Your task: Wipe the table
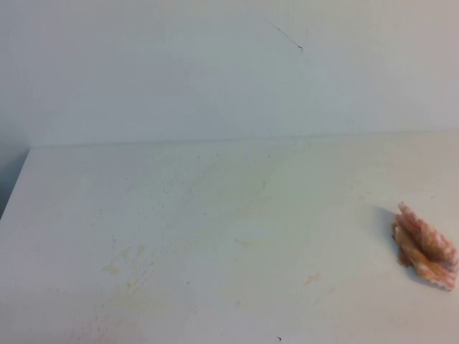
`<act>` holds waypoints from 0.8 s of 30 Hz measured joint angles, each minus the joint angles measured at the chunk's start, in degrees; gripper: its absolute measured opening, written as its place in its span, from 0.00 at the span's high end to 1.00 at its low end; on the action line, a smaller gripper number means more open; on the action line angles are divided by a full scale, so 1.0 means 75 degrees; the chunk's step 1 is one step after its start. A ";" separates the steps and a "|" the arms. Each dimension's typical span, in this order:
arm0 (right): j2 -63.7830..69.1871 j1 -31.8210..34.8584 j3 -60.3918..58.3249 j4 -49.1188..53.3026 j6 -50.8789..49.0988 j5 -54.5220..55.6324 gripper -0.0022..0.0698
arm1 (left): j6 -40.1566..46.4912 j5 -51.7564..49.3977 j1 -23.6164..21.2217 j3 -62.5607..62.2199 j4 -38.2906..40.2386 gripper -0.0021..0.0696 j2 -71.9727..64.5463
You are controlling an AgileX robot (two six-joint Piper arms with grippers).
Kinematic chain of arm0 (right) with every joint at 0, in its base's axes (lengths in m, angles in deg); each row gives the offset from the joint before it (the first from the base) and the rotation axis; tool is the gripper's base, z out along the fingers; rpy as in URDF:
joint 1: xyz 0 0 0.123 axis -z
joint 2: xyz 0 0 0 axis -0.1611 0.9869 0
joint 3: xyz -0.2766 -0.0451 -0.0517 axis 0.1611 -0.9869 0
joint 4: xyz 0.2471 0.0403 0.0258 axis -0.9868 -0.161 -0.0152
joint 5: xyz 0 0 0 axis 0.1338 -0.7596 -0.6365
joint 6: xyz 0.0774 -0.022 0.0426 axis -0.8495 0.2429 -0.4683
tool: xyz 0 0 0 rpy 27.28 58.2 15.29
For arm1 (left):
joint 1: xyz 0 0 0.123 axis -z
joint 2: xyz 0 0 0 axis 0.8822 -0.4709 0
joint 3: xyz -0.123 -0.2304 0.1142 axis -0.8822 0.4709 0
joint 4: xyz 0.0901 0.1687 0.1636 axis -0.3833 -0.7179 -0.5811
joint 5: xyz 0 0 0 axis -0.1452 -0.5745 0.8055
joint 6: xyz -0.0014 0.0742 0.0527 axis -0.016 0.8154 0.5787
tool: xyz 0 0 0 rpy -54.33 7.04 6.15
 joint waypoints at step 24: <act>0.0000 0.0000 0.0000 0.0000 0.0000 0.0000 0.97 | 0.0000 0.0000 0.0000 0.0000 0.0000 0.97 0.0000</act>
